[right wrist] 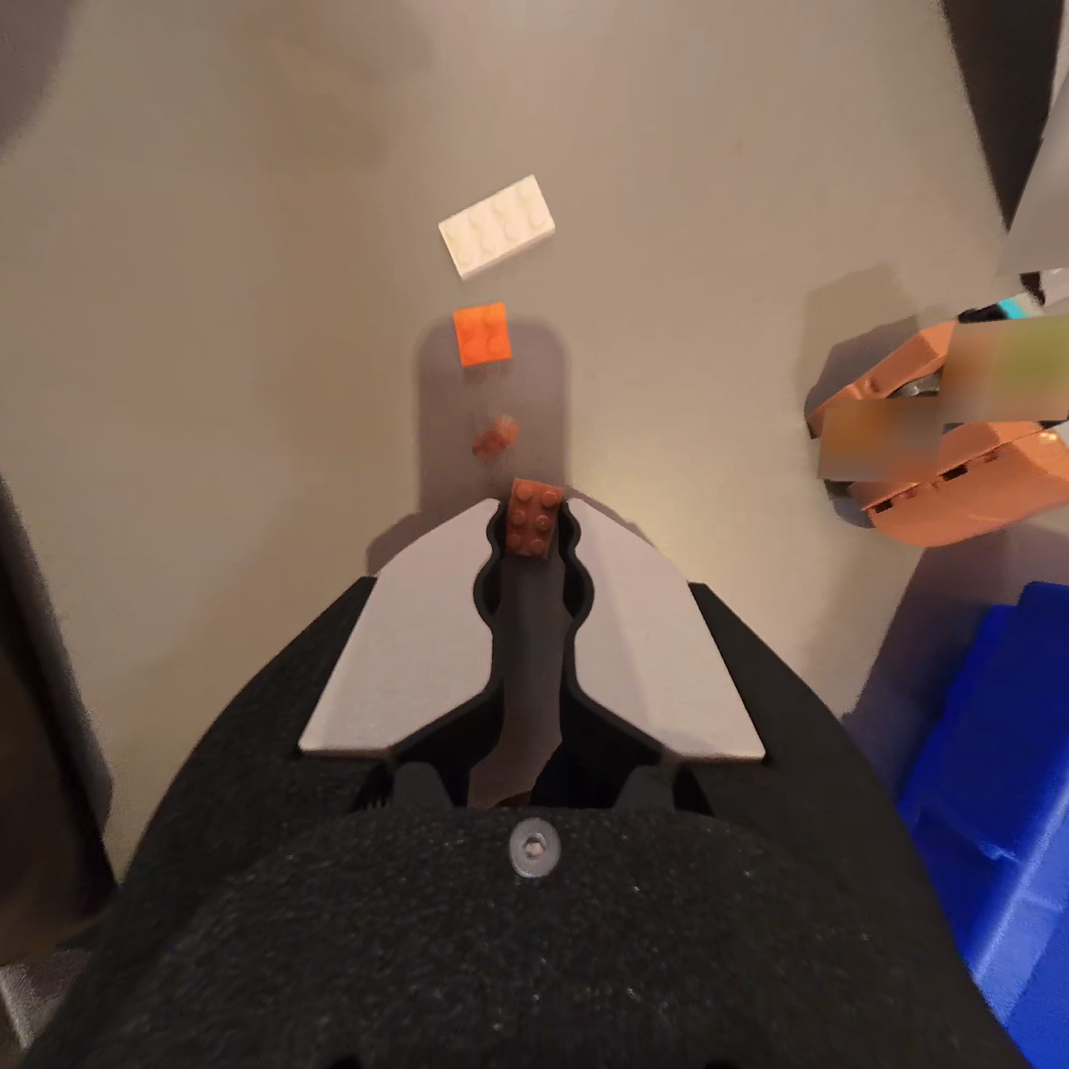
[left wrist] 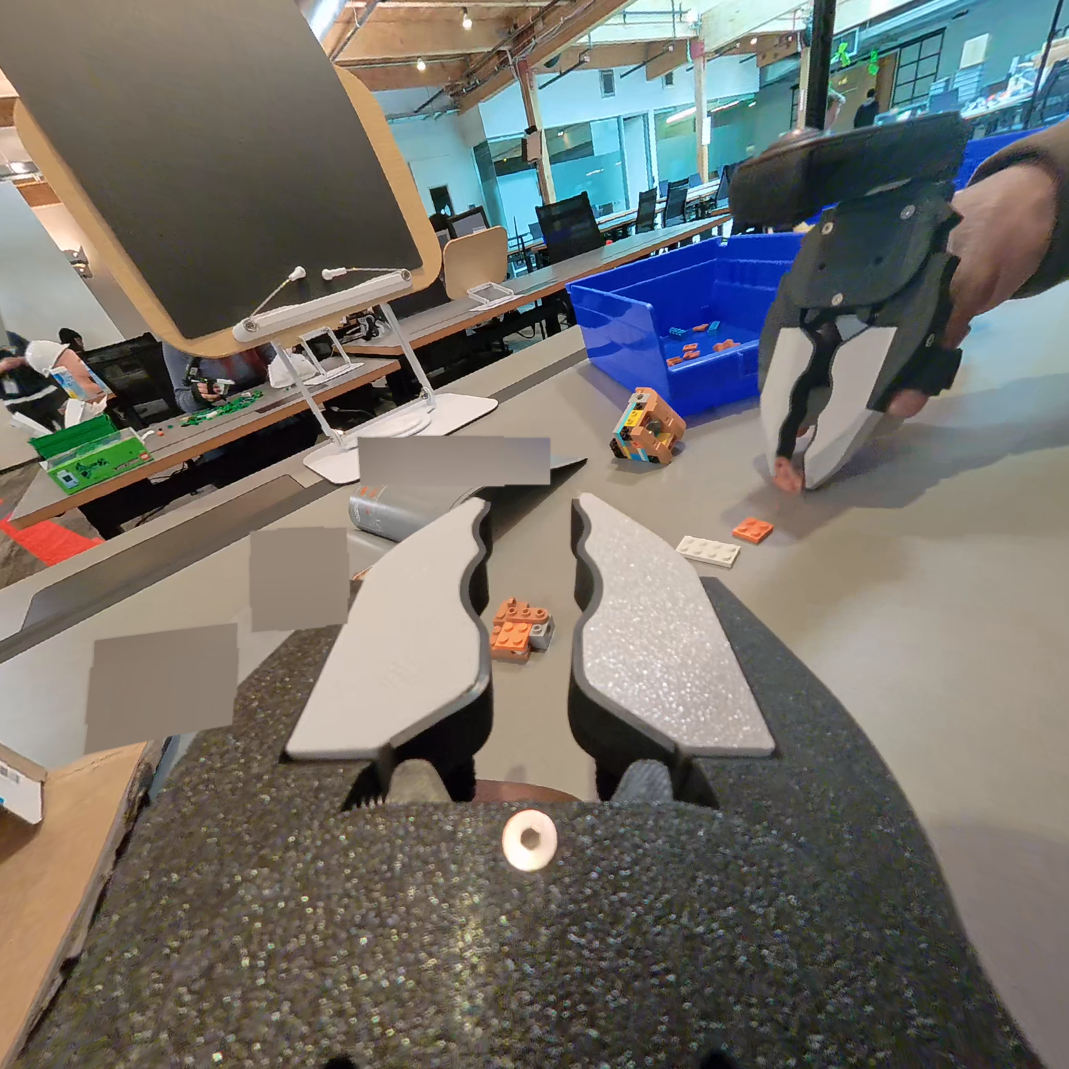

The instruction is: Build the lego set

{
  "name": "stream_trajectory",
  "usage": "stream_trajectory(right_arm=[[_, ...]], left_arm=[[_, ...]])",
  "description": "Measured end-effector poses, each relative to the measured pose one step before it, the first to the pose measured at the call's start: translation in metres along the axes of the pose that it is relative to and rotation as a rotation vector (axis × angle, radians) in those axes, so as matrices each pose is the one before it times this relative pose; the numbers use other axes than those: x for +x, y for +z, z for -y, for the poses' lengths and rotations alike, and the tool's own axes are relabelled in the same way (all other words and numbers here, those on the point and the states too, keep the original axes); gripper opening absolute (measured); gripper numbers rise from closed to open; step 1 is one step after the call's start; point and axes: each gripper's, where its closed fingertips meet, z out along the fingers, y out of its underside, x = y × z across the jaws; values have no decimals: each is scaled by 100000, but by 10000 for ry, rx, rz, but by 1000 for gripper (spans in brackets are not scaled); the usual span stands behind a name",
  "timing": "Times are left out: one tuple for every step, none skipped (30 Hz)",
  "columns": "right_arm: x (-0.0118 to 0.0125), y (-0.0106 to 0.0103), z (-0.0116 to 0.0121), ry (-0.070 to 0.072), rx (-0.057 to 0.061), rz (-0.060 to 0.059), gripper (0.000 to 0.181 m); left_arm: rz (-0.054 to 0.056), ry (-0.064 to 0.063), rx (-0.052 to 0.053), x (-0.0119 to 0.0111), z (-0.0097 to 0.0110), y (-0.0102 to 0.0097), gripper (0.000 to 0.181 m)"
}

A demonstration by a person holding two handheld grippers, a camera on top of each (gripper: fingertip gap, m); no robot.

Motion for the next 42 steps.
stream_trajectory(right_arm=[[76, -26, 62, 34, 87, -18, 17], [159, -42, -127, 36, -52, -42, 17], [270, -154, -106, -14, -32, -111, 17], [291, -298, -22, -38, 28, -98, 18], [276, -495, 32, -18, 57, -38, 18], [385, -686, 104, 10, 93, -49, 18], [547, -873, 167, 28, 132, -101, 18], [716, -1027, 167, 29, 135, -149, 18], [944, -1152, 133, 6, 108, -222, 18], [1267, -1199, -1, -21, 54, -327, 18], [1650, -1165, -238, -27, -38, -439, 18], [2076, -1033, -514, -2, -141, -561, 18], [2412, -817, -672, 44, -193, -631, 18], [2545, -499, -768, 94, -219, -582, 18], [2634, -129, -870, 159, -283, -522, 18], [2797, 271, -871, 304, -316, -568, 18], [2856, 657, -755, 547, -302, -565, 18], [2494, 1042, -616, 803, -312, -347, 18], [1985, 1337, -492, 992, -364, -68, 18], [1635, 1462, -314, 1021, -391, 50, 18], [1479, 1450, -2, 881, -278, -24, 18], [1343, 1362, 193, 673, -175, -127, 18], [1100, 1263, 146, 505, -211, -134, 18], [751, 1101, 145, 494, -169, -15, 18], [404, 871, 229, 568, -37, 143, 18], [311, 611, 245, 529, 28, 139, 18], [393, 376, 206, 369, 58, -12, 19], [457, 179, 175, 240, 95, -125, 20], [447, 85, 168, 201, 128, -150, 20], [326, 65, 119, 218, 134, -66, 20], [185, 133, -16, 232, 55, 17, 20], [173, 194, -156, 194, -34, 4, 20], [67, 218, -150, 138, -37, 31, 21], [-120, 211, -102, 123, -16, 115, 21], [-206, 193, -81, 108, -32, 153, 25], [-134, 169, -57, 80, -47, 96, 28], [-38, 156, -18, 60, -32, 41, 28], [12, 168, -15, 48, -41, 18, 27], [77, 196, -20, 29, -56, -31, 26], [129, 149, 78, 10, 17, -75, 26], [115, 96, 166, -14, 68, -68, 23], [42, 68, 113, -47, 34, -28, 19]], left_arm=[[-23, 13, -25, 56, -53, 43, 26], [-8, 11, -35, 26, -59, 26, 26], [11, -1, -17, -17, -53, 19, 26], [18, -14, -20, -48, -54, 6, 26], [27, -20, 2, -67, -19, -9, 26], [23, -27, 2, -71, -3, -10, 26], [14, -29, 9, -55, -3, -14, 26], [9, -21, 0, -35, -9, 10, 26], [1, -12, -2, -21, -9, 8, 26], [-16, -10, -12, 20, -27, 31, 25], [-27, -2, -17, 48, -29, 28, 25], [-26, 10, -17, 47, -25, 39, 25], [-27, 12, -2, 64, 7, 19, 25], [-31, 9, 2, 73, 13, 22, 25], [-29, 10, 6, 67, 27, 15, 25], [-23, 15, 11, 56, 33, 18, 25], [-13, 20, 6, 39, 27, 5, 25], [-1, 25, 3, 23, 13, 3, 25], [16, 24, -13, -7, -19, -8, 25], [40, 18, 0, -52, -8, -29, 25], [51, 5, 0, -88, -6, -50, 25], [68, -5, 17, -132, 7, -59, 25], [71, -16, 14, -143, 21, -61, 25], [69, -18, 22, -147, 18, -75, 25], [63, -13, 24, -135, 33, -84, 25], [56, -12, 36, -111, 64, -75, 25], [36, -15, 44, -86, 84, -79, 25], [12, -19, 54, -43, 101, -71, 25], [-16, -19, 62, 7, 146, -56, 25], [-49, -11, 76, 73, 172, -46, 25], [-74, 0, 81, 147, 190, -33, 25], [-83, 12, 79, 173, 183, -23, 25], [-90, 18, 64, 202, 149, -23, 25], [-88, 17, 59, 204, 133, -26, 25], [-82, 10, 48, 184, 106, -33, 25], [-72, 2, 43, 172, 78, -36, 25], [-53, -5, 41, 122, 78, -38, 25], [-33, -8, 34, 68, 61, -45, 25], [-14, -3, 38, 39, 78, -51, 25], [5, 2, 49, 9, 103, -62, 25], [17, 1, 54, -25, 105, -70, 25], [25, -4, 44, -41, 90, -68, 25]])
